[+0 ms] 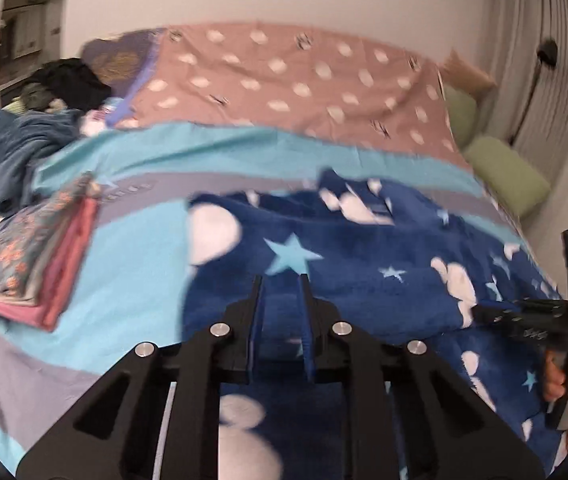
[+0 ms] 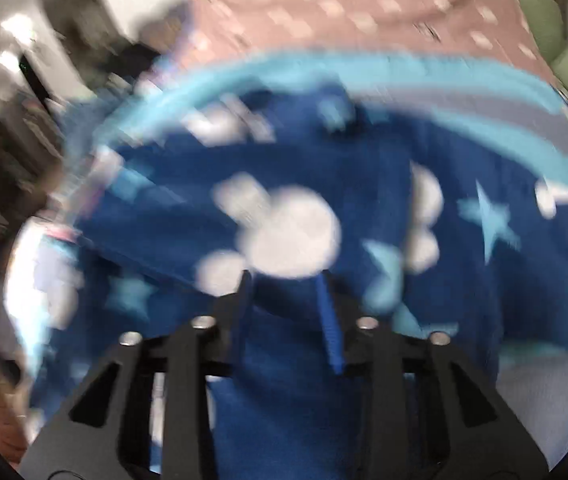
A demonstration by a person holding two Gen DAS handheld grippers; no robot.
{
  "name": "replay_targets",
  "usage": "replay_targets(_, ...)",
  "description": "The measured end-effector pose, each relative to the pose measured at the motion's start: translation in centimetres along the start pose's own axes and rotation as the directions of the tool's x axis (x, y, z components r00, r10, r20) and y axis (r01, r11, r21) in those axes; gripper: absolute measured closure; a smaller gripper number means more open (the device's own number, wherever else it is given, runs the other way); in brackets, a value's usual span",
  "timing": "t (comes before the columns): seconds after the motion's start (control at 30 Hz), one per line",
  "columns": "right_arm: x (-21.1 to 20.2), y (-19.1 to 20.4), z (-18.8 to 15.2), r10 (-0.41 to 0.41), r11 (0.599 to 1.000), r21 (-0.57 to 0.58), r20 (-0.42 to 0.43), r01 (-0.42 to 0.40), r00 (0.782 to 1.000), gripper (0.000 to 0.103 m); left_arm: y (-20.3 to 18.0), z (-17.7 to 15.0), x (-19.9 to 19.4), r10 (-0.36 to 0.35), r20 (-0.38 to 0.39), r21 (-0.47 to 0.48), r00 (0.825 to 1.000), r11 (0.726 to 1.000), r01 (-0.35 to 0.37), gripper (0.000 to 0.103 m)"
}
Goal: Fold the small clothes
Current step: 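Carry the held sleeve across the top's body and release it, then grasp the other sleeve with the right gripper and lift it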
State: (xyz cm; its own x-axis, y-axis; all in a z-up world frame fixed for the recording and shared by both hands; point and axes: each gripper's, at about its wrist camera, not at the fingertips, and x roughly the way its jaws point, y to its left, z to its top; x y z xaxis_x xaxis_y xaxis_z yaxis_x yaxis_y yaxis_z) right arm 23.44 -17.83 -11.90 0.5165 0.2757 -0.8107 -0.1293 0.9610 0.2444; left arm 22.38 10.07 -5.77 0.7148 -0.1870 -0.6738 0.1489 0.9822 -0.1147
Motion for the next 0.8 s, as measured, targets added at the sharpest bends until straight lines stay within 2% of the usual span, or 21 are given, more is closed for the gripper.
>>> replay_targets(0.03,-0.3,-0.2,-0.3,0.01,1.0,0.01,0.023,-0.01,1.0,0.08,-0.4,-0.3,1.7,0.018,-0.046,0.018,0.999,1.0,-0.017,0.085)
replay_targets(0.1,-1.8,-0.3,-0.6,0.017,1.0,0.02,0.044,-0.018,0.999,0.081,-0.5,-2.1,6.5,0.082,-0.187,0.042,0.979,0.996,-0.075,0.084)
replay_targets(0.17,-3.9,-1.1,-1.0,0.016,0.999,0.03,0.091,-0.019,0.996,0.079,-0.6,-2.5,6.4,0.078,-0.145,0.037,0.986,0.997,-0.074,0.085)
replay_targets(0.23,-6.1,-3.0,-1.7,-0.03,0.998,0.067,0.167,0.019,0.985,0.062,-0.9,-2.3,5.9,0.081,-0.132,0.046,0.988,0.996,-0.075,0.083)
replay_targets(0.27,-7.2,-4.4,-2.1,-0.073,0.993,0.103,0.218,0.052,0.973,0.051,-0.9,-2.3,5.7,0.081,-0.124,0.046,0.989,0.996,-0.075,0.083)
replay_targets(0.33,-9.1,-7.9,-3.1,-0.152,0.972,0.213,0.257,0.098,0.954,0.049,-1.0,-2.2,5.0,0.061,-0.106,0.044,0.993,0.997,-0.056,0.083)
replay_targets(0.37,-9.8,-10.0,-3.8,-0.163,0.953,0.29,0.255,0.086,0.953,0.049,-1.1,-2.0,4.5,0.027,-0.091,0.037,0.995,0.999,-0.024,0.082)
replay_targets(0.4,-10.4,-13.1,-4.7,-0.164,0.91,0.411,0.251,0.049,0.954,0.048,-1.5,-2.0,4.0,0.0,-0.078,0.031,0.997,1.0,0.002,0.079)
replay_targets(0.43,-10.9,-16.1,-5.9,-0.163,0.85,0.527,0.251,0.007,0.954,0.048,-1.8,-1.9,3.7,-0.021,-0.063,0.029,0.998,0.999,0.023,0.069)
replay_targets(0.47,-11.2,-18.8,-7.1,-0.159,0.772,0.635,0.256,-0.042,0.953,0.047,-2.3,-1.7,3.5,-0.041,-0.042,0.034,0.998,0.999,0.043,0.054)
replay_targets(0.5,-11.6,-21.9,-9.0,-0.159,0.655,0.748,0.272,-0.105,0.949,0.045,-2.7,-1.6,3.4,-0.047,-0.03,0.044,0.998,0.998,0.048,0.047)
replay_targets(0.53,-11.9,-24.1,-10.8,-0.168,0.548,0.822,0.291,-0.156,0.942,0.045,-3.3,-1.6,3.7,-0.042,-0.021,0.065,0.999,0.997,0.043,0.043)
replay_targets(0.57,-12.0,-25.8,-12.1,-0.185,0.47,0.861,0.312,-0.195,0.932,0.044,-3.8,-1.6,4.1,-0.039,-0.027,0.081,0.999,0.996,0.041,0.043)
replay_targets(0.6,-12.4,-27.6,-13.4,-0.215,0.414,0.882,0.336,-0.226,0.917,0.045,-4.1,-1.7,4.9,-0.039,-0.05,0.09,0.998,0.995,0.043,0.043)
replay_targets(0.7,-12.8,-30.8,-14.7,-0.307,0.369,0.906,0.328,-0.206,0.893,0.041,-3.9,-2.2,7.4,-0.044,-0.13,0.071,0.991,0.996,0.054,0.041)
replay_targets(0.77,-12.6,-32.7,-14.8,-0.34,0.353,0.915,0.32,-0.196,0.884,0.041,-3.8,-2.2,7.3,-0.05,-0.128,0.067,0.991,0.996,0.059,0.041)
replay_targets(0.8,-12.4,-33.9,-14.9,-0.359,0.331,0.921,0.323,-0.204,0.876,0.041,-3.8,-2.2,7.3,-0.051,-0.126,0.067,0.991,0.996,0.059,0.041)
